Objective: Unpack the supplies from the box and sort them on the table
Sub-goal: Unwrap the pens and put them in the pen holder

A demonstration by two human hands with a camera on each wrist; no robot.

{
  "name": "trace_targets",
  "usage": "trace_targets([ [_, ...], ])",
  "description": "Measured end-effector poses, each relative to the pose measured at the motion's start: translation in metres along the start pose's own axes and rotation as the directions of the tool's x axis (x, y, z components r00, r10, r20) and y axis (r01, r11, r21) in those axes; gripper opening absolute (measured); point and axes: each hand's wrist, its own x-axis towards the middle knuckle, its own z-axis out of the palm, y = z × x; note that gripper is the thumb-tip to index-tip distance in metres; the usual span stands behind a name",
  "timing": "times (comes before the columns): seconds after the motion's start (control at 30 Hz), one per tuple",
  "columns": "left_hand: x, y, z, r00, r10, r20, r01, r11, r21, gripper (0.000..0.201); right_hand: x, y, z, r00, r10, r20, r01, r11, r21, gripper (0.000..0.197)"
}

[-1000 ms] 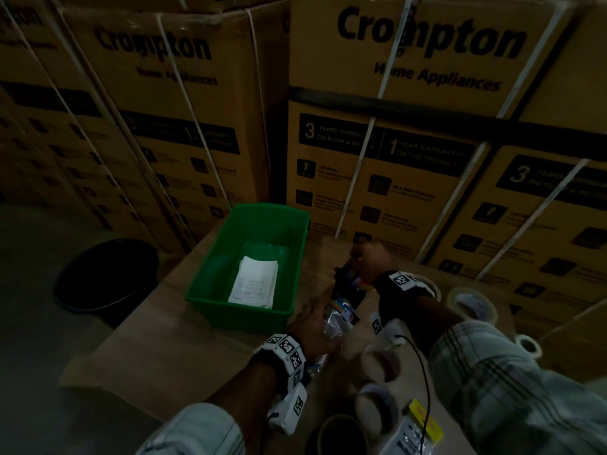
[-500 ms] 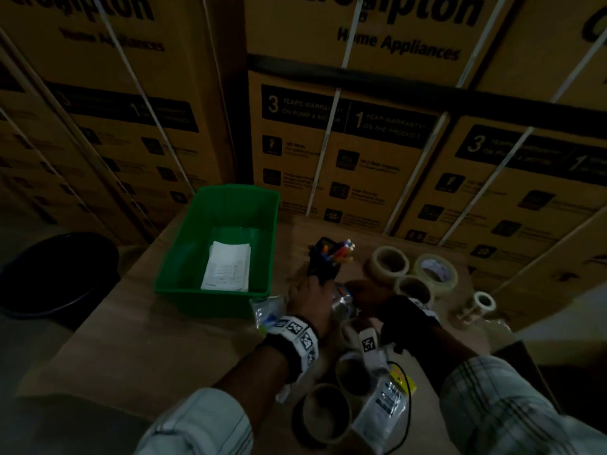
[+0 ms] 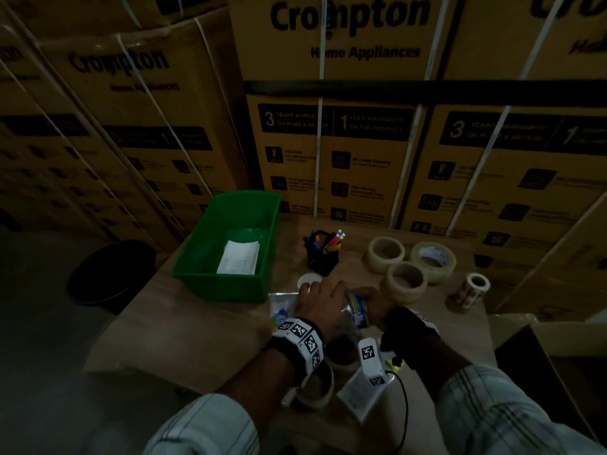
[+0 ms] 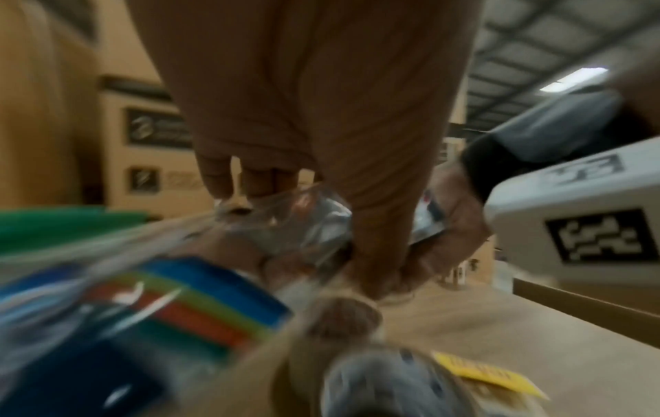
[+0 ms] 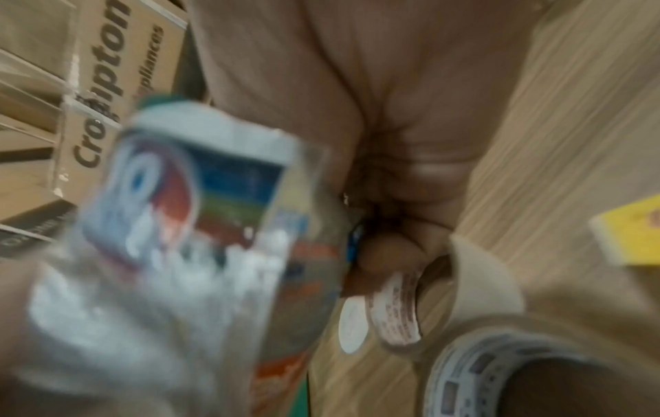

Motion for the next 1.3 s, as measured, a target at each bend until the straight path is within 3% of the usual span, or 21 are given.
trace_targets([
  [0.07, -0.007, 0.002, 0.002, 0.995, 0.018, -0.1, -0.019, 1.0, -0.014, 0.095, 0.022, 0.022, -0.011, 0.996, -0.082, 0.04, 0.085, 0.993, -0.076, 0.038],
  [0.1, -0.011, 0.003, 0.005, 0.983, 0.009, -0.181, -0.01, 1.0, -0.005, 0.091, 0.04, 0.041, -0.019, 0.995, -0.075, 0.061, 0.076, 0.997, -0.009, 0.048],
  [0.17, -0.021, 0.009, 0.008, 0.964, 0.031, -0.266, -0.027, 0.999, 0.018, 0.075, 0.045, 0.052, -0.03, 0.997, -0.068, 0.028, 0.067, 0.997, 0.039, 0.035],
  [0.27, -0.022, 0.018, 0.006, 0.974, -0.027, -0.226, 0.009, 0.997, -0.082, 0.04, -0.009, 0.018, -0.032, 0.99, -0.136, -0.046, 0.14, 0.986, 0.086, 0.024],
  [0.33, -0.022, 0.016, 0.007, 0.974, -0.1, -0.201, 0.061, 0.979, -0.193, 0.027, -0.018, 0.013, -0.036, 0.985, -0.173, -0.01, 0.171, 0.96, 0.22, 0.025],
  [0.43, -0.023, 0.008, 0.008, 0.947, -0.258, -0.193, 0.15, 0.882, -0.446, 0.027, -0.024, 0.014, -0.044, 0.984, -0.178, 0.029, 0.158, 0.928, 0.339, 0.027],
  [0.53, -0.033, 0.007, -0.007, 0.936, -0.317, -0.154, 0.134, 0.725, -0.676, 0.025, -0.028, 0.022, -0.049, 0.973, -0.231, -0.021, 0.231, 0.959, 0.164, 0.021],
  [0.6, -0.037, 0.007, -0.015, 0.941, -0.311, -0.132, 0.111, 0.652, -0.75, 0.026, -0.028, 0.024, -0.05, 0.963, -0.267, -0.029, 0.267, 0.963, 0.028, 0.036],
  [0.67, -0.039, 0.006, -0.021, 0.948, -0.27, -0.166, 0.048, 0.641, -0.766, 0.039, -0.026, 0.021, -0.046, 0.954, -0.297, -0.032, 0.294, 0.954, -0.063, 0.04],
  [0.77, -0.045, -0.003, -0.031, 0.964, -0.196, -0.177, -0.006, 0.654, -0.757, 0.043, -0.028, 0.01, -0.032, 0.927, -0.372, -0.05, 0.358, 0.916, -0.183, 0.024],
  [0.83, -0.051, -0.013, -0.037, 0.964, -0.178, -0.196, -0.036, 0.644, -0.764, 0.038, -0.032, 0.001, -0.019, 0.903, -0.418, -0.098, 0.395, 0.899, -0.192, 0.009],
  [1.0, -0.072, -0.049, -0.039, 0.957, -0.203, -0.207, -0.042, 0.609, -0.792, 0.041, -0.038, -0.012, 0.014, 0.816, -0.549, -0.182, 0.519, 0.834, -0.189, 0.006],
  [1.17, -0.083, -0.074, -0.027, 0.956, -0.187, -0.228, -0.055, 0.647, -0.761, 0.033, -0.057, -0.018, 0.044, 0.803, -0.551, -0.227, 0.527, 0.835, -0.161, 0.016],
  [1.3, -0.085, -0.083, -0.013, 0.96, -0.191, -0.202, -0.028, 0.657, -0.753, 0.028, -0.061, 0.001, 0.057, 0.815, -0.439, -0.379, 0.441, 0.893, -0.086, 0.015],
])
